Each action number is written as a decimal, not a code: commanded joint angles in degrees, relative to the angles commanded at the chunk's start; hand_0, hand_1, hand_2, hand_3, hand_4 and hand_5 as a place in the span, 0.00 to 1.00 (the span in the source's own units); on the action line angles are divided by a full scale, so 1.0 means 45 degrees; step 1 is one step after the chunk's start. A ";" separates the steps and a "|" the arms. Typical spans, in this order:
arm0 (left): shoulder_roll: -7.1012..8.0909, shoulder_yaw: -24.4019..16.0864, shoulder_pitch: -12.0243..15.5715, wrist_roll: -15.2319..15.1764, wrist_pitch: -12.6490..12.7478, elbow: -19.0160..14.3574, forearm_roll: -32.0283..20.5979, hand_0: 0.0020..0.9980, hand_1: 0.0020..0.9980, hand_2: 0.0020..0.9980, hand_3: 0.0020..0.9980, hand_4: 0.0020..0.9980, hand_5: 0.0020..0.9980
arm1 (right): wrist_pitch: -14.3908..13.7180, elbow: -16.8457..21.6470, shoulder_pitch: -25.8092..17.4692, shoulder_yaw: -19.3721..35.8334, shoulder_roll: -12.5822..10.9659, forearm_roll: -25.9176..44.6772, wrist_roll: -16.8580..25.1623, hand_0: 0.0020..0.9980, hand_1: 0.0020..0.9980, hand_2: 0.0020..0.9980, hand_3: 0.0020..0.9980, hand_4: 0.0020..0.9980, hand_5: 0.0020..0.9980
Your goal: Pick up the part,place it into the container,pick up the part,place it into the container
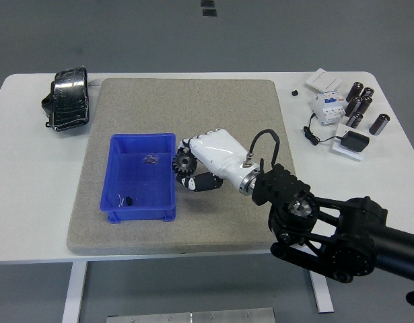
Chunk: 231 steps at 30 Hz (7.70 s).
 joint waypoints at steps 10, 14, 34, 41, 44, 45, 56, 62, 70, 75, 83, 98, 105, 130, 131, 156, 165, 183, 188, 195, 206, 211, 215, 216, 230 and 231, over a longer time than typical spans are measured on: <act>0.0008 0.0016 -0.0066 -0.0004 0.0000 -0.0008 0.0051 0.69 0.68 0.67 0.64 0.74 0.24 | -0.0084 -0.0676 0.1071 -0.1509 0.0867 0.0071 -0.0407 0.39 0.53 0.61 0.66 0.69 0.38; 0.0019 -0.0023 -0.0085 0.0019 -0.0006 -0.0013 0.0111 0.69 0.68 0.67 0.64 0.74 0.24 | -0.0580 -0.0998 0.1020 -0.1580 0.1070 0.0273 -0.0247 0.65 0.75 0.80 0.74 0.71 0.41; 0.0021 -0.0116 -0.0099 0.0067 -0.0038 -0.0026 0.0293 0.69 0.68 0.67 0.64 0.74 0.24 | -0.1633 -0.0427 -0.0298 0.0280 0.0801 0.1737 0.0610 0.91 0.91 0.96 0.92 0.91 0.62; -0.0014 -0.0053 -0.0039 0.0040 -0.0027 -0.0026 0.0169 0.69 0.68 0.67 0.64 0.74 0.24 | -0.2678 -0.0343 -0.1515 0.1511 -0.0573 0.2015 0.0787 0.65 0.73 0.80 0.81 0.85 0.55; -0.0026 -0.0025 -0.0035 0.0021 -0.0027 -0.0023 0.0128 0.69 0.68 0.67 0.64 0.74 0.24 | -0.2728 -0.0668 -0.1833 0.1670 -0.0922 0.2141 0.0798 0.50 0.65 0.76 0.74 0.75 0.45; -0.0028 -0.0010 -0.0042 0.0011 -0.0028 -0.0021 0.0111 0.69 0.68 0.67 0.64 0.74 0.24 | -0.2689 -0.0808 -0.1896 0.1620 -0.1029 0.2162 0.0791 0.50 0.65 0.76 0.74 0.75 0.45; -0.0044 0.0125 -0.0067 -0.0051 -0.0030 -0.0020 -0.0045 0.69 0.68 0.67 0.64 0.74 0.24 | -0.2248 -0.2240 -0.1714 0.0127 -0.1296 0.2339 0.0894 0.37 0.53 0.70 0.70 0.75 0.49; -0.0054 0.0136 -0.0090 -0.0050 -0.0025 -0.0027 -0.0055 0.69 0.68 0.67 0.64 0.74 0.24 | -0.2174 -0.2924 -0.1349 -0.0381 -0.1139 0.2505 0.1012 0.35 0.52 0.69 0.69 0.77 0.50; -0.0062 0.0109 -0.0117 -0.0035 -0.0029 -0.0031 -0.0004 0.69 0.68 0.67 0.64 0.74 0.24 | -0.2235 -0.3568 -0.0912 -0.0704 -0.0842 0.2739 0.1160 0.34 0.51 0.68 0.69 0.76 0.49; -0.0071 0.0105 -0.0124 -0.0031 -0.0035 -0.0033 0.0015 0.69 0.68 0.67 0.64 0.74 0.24 | -0.2397 -0.4013 -0.0638 -0.0980 -0.0672 0.2931 0.1307 0.32 0.47 0.63 0.67 0.72 0.46; -0.0060 0.0122 -0.0126 -0.0033 -0.0034 -0.0032 -0.0015 0.69 0.68 0.67 0.64 0.74 0.24 | -0.2500 -0.4676 -0.0476 -0.1387 -0.0549 0.3155 0.1461 0.29 0.41 0.55 0.66 0.70 0.45; -0.0046 0.0210 -0.0116 -0.0099 -0.0042 -0.0017 -0.0191 0.69 0.68 0.67 0.61 0.73 0.24 | -0.2774 -0.5000 -0.0376 -0.1787 -0.0421 0.2990 0.1551 0.27 0.37 0.43 0.64 0.59 0.42; -0.0031 0.0217 -0.0097 -0.0121 -0.0034 -0.0010 -0.0255 0.69 0.68 0.67 0.61 0.73 0.24 | -0.2991 -0.4913 -0.0361 -0.1958 -0.0432 0.2910 0.1610 0.28 0.37 0.41 0.60 0.53 0.20; -0.0031 0.0157 -0.0046 -0.0133 -0.0016 -0.0001 -0.0236 0.69 0.68 0.66 0.61 0.74 0.25 | -0.3132 -0.2832 -0.0192 -0.1242 -0.0633 0.1938 0.1296 0.29 0.37 0.36 0.45 0.34 0.09; -0.0033 0.0155 -0.0047 -0.0133 -0.0017 -0.0001 -0.0233 0.69 0.68 0.66 0.61 0.74 0.25 | -0.3102 -0.2564 -0.0133 -0.1170 -0.0612 0.1833 0.1244 0.29 0.37 0.36 0.45 0.34 0.09; 0.0008 -0.0030 -0.0095 -0.0036 -0.0023 -0.0018 0.0058 0.69 0.68 0.66 0.61 0.74 0.27 | -0.1010 -0.2563 0.1373 -0.1976 0.1542 0.0601 0.0665 0.57 0.67 0.74 0.89 0.51 0.31; -0.0005 -0.0022 -0.0122 -0.0049 -0.0029 -0.0011 0.0068 0.69 0.68 0.66 0.61 0.74 0.27 | -0.0843 -0.2603 0.1232 -0.1891 0.1565 0.0878 0.0513 0.73 0.79 0.87 0.92 0.77 0.48; -0.0049 0.0028 -0.0034 -0.0007 -0.0082 -0.0014 0.0001 0.69 0.68 0.66 0.61 0.73 0.25 | -0.2164 -0.1101 -0.0774 0.2858 -0.0419 0.4585 0.2459 0.70 0.76 0.81 0.82 0.78 0.50; -0.0053 0.0096 -0.0012 -0.0012 -0.0092 -0.0013 -0.0097 0.69 0.68 0.66 0.61 0.73 0.25 | -0.2320 -0.0809 -0.1640 0.4412 -0.1260 0.6005 0.3235 0.71 0.76 0.80 0.81 0.79 0.51; 0.0090 0.0054 -0.0215 0.0019 -0.0134 -0.0002 0.0081 0.69 0.68 0.66 0.61 0.73 0.25 | -0.2710 -0.0582 -0.2863 0.6448 -0.2019 0.5580 0.3483 0.71 0.76 0.80 0.80 0.79 0.51; 0.0337 0.0116 -0.0446 0.0042 -0.0163 -0.0005 0.0168 0.69 0.68 0.66 0.61 0.73 0.25 | -0.2883 -0.0491 -0.4646 0.8818 -0.2666 0.6324 0.4272 0.71 0.75 0.79 0.79 0.80 0.53; 0.0408 0.0152 -0.0447 0.0053 -0.0154 -0.0017 0.0155 0.69 0.68 0.66 0.61 0.73 0.24 | -0.2892 -0.0529 -0.5075 0.9176 -0.2470 0.6863 0.4721 0.71 0.75 0.79 0.79 0.80 0.54; 0.0438 0.0254 -0.0411 0.0022 -0.0144 -0.0022 0.0047 0.69 0.68 0.66 0.61 0.73 0.24 | -0.2872 -0.0553 -0.5337 0.9325 -0.2241 0.6992 0.4865 0.71 0.75 0.79 0.79 0.80 0.54; 0.0448 0.0270 -0.0405 0.0013 -0.0137 -0.0020 0.0024 0.69 0.68 0.66 0.61 0.73 0.24 | -0.2868 -0.0547 -0.5413 0.9378 -0.2183 0.7007 0.4890 0.71 0.75 0.79 0.79 0.80 0.54; 0.0438 0.0172 -0.0185 0.0057 -0.0102 -0.0037 0.0068 0.69 0.68 0.66 0.62 0.73 0.25 | -0.2805 -0.0365 -0.5825 0.9438 -0.2159 0.7152 0.4987 0.71 0.74 0.79 0.79 0.82 0.55; 0.0443 0.0160 -0.0186 0.0063 -0.0101 -0.0038 0.0094 0.69 0.68 0.66 0.62 0.73 0.25 | -0.2804 -0.0373 -0.5828 0.9422 -0.2152 0.7157 0.4992 0.71 0.74 0.79 0.79 0.82 0.55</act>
